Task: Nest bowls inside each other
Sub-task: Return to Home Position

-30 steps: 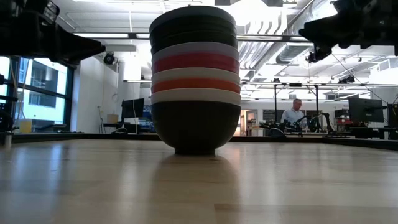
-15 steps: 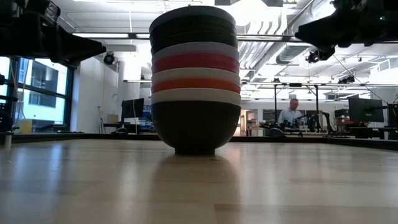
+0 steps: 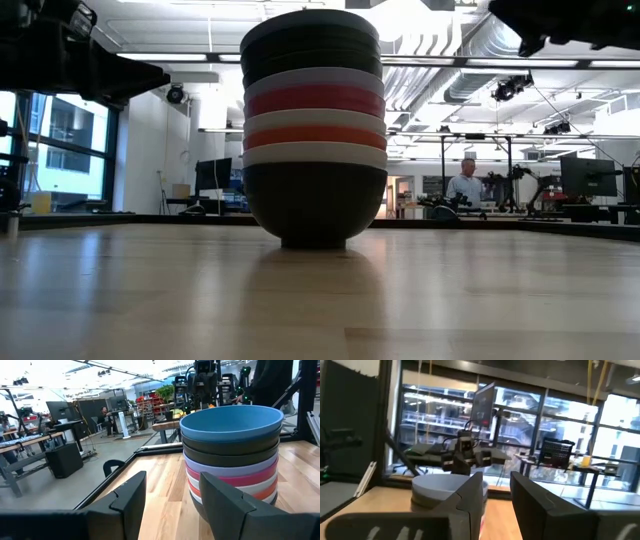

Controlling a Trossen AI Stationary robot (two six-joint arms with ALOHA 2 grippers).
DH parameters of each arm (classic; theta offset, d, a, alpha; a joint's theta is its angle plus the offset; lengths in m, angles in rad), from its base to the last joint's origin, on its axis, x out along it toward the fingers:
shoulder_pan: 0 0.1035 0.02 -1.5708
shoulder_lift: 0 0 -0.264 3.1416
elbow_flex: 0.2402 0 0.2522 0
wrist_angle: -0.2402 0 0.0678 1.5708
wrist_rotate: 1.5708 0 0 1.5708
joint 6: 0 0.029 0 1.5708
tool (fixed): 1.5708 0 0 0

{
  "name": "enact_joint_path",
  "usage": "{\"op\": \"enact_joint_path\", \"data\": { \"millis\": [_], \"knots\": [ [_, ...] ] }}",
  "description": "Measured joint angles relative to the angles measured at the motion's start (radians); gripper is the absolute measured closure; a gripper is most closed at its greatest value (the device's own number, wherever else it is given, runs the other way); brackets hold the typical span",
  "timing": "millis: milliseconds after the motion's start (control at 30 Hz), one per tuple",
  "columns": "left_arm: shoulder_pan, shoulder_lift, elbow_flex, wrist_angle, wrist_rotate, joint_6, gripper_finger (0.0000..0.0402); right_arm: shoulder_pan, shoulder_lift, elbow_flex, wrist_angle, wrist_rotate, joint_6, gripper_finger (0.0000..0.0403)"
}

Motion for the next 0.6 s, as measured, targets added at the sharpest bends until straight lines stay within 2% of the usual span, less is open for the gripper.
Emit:
{"op": "enact_joint_path", "data": {
  "millis": [167,367,600],
  "knots": [
    [0.0,0.0,0.0,0.0,0.0,0.006,0.0229,0.0,-0.162,0.0,-0.142,0.013,0.029,0.0311],
    [0.0,0.0,0.0,0.0,0.0,0.008,0.0229,0.028,-0.318,0.0,-0.197,0.003,0.008,0.0311],
    [0.0,0.0,0.0,-0.001,-0.001,0.006,0.0229,0.066,-0.318,0.001,-0.158,-0.008,-0.09,0.0311]
  ]
}}
